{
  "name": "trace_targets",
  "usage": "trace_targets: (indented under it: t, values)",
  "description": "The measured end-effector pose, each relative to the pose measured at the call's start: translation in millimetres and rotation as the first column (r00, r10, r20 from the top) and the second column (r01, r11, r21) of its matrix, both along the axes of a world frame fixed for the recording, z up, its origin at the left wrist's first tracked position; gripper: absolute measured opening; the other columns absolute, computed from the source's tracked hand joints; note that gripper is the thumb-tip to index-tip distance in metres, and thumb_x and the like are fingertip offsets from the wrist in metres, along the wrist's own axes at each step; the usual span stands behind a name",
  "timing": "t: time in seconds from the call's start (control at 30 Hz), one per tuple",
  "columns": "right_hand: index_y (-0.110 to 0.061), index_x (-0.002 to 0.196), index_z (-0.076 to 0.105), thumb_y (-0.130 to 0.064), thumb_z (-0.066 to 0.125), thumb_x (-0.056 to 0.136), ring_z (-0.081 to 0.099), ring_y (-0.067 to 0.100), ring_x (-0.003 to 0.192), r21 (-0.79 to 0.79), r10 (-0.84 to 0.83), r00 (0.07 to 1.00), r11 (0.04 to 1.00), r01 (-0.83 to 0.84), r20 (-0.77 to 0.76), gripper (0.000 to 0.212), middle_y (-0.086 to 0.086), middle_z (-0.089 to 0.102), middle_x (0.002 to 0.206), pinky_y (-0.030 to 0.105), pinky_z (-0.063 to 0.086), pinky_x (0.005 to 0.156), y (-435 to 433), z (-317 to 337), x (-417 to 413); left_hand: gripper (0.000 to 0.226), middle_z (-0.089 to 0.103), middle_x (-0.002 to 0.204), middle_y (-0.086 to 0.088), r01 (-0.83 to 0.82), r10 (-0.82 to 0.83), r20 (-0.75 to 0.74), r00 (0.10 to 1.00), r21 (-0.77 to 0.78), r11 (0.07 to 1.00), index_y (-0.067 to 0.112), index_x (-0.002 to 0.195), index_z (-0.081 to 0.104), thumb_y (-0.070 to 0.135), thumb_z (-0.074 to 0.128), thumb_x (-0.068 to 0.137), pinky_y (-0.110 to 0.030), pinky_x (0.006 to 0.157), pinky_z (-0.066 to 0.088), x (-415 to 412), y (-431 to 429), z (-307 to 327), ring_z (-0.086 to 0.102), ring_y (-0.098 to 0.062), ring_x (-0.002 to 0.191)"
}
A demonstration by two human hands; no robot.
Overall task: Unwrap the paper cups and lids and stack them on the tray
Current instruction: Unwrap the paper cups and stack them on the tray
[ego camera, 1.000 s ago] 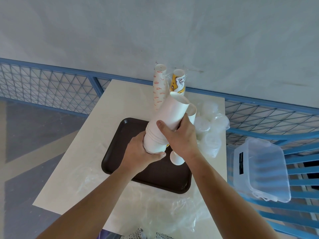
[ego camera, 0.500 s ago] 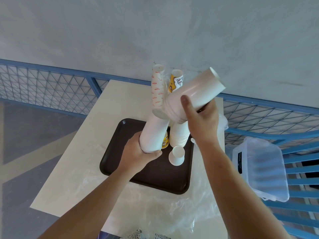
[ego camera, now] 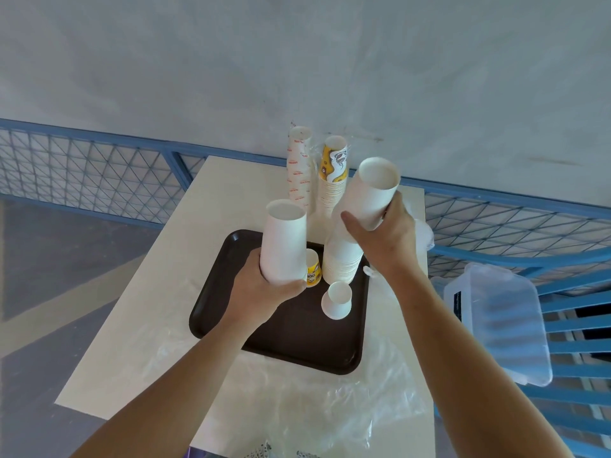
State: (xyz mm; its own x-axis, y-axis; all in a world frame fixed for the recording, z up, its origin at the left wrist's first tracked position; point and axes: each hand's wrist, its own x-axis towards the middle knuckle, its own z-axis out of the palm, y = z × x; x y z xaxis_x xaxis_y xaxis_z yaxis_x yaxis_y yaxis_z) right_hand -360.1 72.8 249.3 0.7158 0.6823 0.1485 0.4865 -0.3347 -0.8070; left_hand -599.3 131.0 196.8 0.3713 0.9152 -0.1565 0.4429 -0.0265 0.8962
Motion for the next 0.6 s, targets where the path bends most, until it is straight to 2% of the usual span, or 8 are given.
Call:
trace_targets:
  t: [0.17,0.23,0.3,0.5,0.6]
  values:
    - [-0.015,0.139,0.048,-0.047,0.088,0.074,0.062,0.028,0.115,-0.075,0.036,0.999,0.997,-0.037,-0.007,0.083,0.005,0.065,0.127,0.041,0.054,0.091,7.9,-25.8,-3.8,0.097,0.066,0.122,0.014,-0.004,0.003,0.045,0.999,0.018,1.0,0.034,0.133,0.052,0.054,0.098,0.049,-0.04,0.091,0.062,0.4,5.0,0.2,0.066,-0.012,0.114]
    - [-0.018,0.143,0.045,-0.046,0.089,0.075,0.061,0.026,0.118,-0.108,0.05,0.998,0.993,-0.054,-0.035,0.085,0.004,0.063,0.133,0.042,0.055,0.096,8.7,-35.6,-6.1,0.096,0.067,0.122,0.013,-0.006,0.005,0.064,0.998,0.016,1.0,0.035,0.131,0.053,0.054,0.099,0.048,-0.043,0.091,0.062,0.5,6.7,1.6,0.066,-0.013,0.115]
    - [-0.019,0.145,0.043,-0.044,0.089,0.075,0.059,0.025,0.121,-0.134,0.059,0.997,0.989,-0.065,-0.052,0.088,0.004,0.059,0.137,0.037,0.05,0.095,7.5,-44.5,-8.7,0.095,0.068,0.122,0.01,0.005,-0.006,0.083,0.997,0.014,1.0,0.035,0.131,0.055,0.052,0.101,0.05,-0.046,0.09,0.062,0.6,9.2,1.9,0.067,-0.015,0.116]
    - [-0.018,0.148,0.041,-0.044,0.09,0.074,0.056,0.026,0.125,-0.141,0.051,0.997,0.988,-0.058,-0.049,0.093,0.004,0.057,0.139,0.038,0.049,0.096,5.7,-54.7,-10.4,0.082,0.07,0.12,0.011,0.02,-0.023,0.125,0.992,0.029,0.999,0.035,0.128,0.058,0.032,0.102,0.058,-0.045,0.09,0.062,5.0,9.8,10.1,0.067,-0.012,0.115]
    - [-0.02,0.151,0.036,-0.044,0.092,0.071,0.054,0.027,0.127,-0.148,0.089,0.994,0.984,-0.096,-0.058,0.1,0.005,0.054,0.141,0.044,0.049,0.1,2.3,-52.8,-8.7,0.074,0.071,0.117,0.009,0.043,-0.052,0.153,0.987,0.062,0.997,0.028,0.127,0.06,0.026,0.1,0.065,-0.038,0.088,0.063,12.7,11.4,23.4,0.069,-0.012,0.112]
